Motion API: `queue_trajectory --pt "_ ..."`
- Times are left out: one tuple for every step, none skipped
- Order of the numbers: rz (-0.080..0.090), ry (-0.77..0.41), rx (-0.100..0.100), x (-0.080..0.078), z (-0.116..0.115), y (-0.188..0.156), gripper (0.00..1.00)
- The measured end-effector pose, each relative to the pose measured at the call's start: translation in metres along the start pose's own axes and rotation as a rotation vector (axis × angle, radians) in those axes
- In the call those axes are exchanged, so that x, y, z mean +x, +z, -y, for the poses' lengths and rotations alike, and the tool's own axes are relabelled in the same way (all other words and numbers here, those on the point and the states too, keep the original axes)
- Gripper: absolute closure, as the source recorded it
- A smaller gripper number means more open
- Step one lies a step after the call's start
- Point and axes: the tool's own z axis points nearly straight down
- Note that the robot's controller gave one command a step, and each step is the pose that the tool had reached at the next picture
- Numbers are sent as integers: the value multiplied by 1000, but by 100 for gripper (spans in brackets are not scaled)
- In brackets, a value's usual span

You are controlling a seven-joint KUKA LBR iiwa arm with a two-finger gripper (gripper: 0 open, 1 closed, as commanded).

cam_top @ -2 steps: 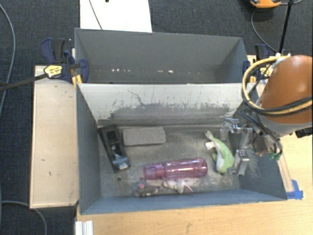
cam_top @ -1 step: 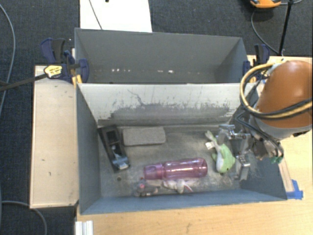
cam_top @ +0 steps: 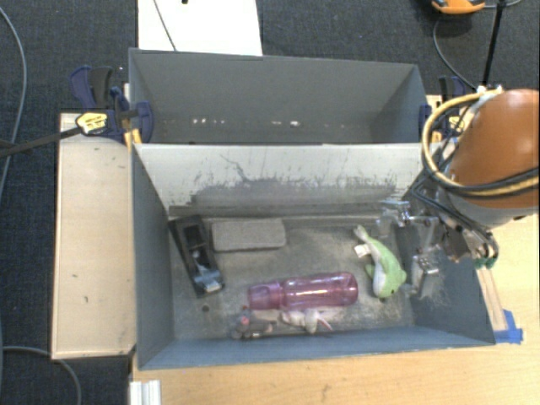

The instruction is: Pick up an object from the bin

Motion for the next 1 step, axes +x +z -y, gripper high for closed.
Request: queue_trajectory --pt "-10 -25 -4 -1 0 57 0"
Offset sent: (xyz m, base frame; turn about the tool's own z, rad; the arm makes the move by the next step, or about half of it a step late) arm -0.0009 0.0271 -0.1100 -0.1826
